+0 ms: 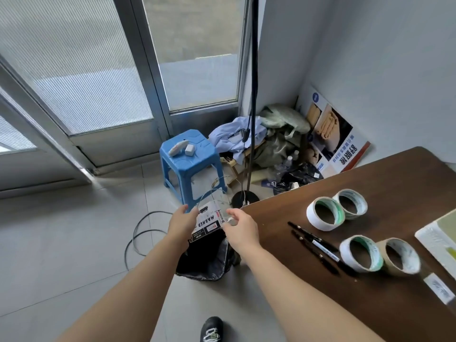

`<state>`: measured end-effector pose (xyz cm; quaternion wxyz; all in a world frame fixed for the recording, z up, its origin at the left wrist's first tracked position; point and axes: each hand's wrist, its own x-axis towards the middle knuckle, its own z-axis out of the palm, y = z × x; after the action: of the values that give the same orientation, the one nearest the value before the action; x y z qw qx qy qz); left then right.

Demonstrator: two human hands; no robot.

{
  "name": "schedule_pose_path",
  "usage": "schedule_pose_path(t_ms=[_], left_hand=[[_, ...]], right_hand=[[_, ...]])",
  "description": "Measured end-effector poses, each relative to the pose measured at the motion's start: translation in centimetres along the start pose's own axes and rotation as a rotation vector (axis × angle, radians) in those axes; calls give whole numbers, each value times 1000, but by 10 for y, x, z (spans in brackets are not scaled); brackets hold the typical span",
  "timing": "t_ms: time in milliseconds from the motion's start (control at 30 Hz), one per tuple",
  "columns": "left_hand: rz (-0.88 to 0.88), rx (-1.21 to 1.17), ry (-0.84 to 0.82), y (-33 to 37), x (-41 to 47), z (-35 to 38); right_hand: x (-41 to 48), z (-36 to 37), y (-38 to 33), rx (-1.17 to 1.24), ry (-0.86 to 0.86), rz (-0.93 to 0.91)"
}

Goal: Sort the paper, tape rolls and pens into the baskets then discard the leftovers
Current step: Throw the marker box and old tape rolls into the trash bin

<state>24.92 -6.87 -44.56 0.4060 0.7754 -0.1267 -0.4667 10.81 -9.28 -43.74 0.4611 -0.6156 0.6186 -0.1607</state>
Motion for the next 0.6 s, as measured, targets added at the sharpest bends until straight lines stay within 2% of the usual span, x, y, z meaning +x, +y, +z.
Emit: schedule_pose_path(t_ms=[300,600], left_hand=[[49,50,6,31,27,1],[229,193,-225,55,-11,89]], right_hand=[[22,-9,-14,149,104,77],[19,-97,29,204,352,170]])
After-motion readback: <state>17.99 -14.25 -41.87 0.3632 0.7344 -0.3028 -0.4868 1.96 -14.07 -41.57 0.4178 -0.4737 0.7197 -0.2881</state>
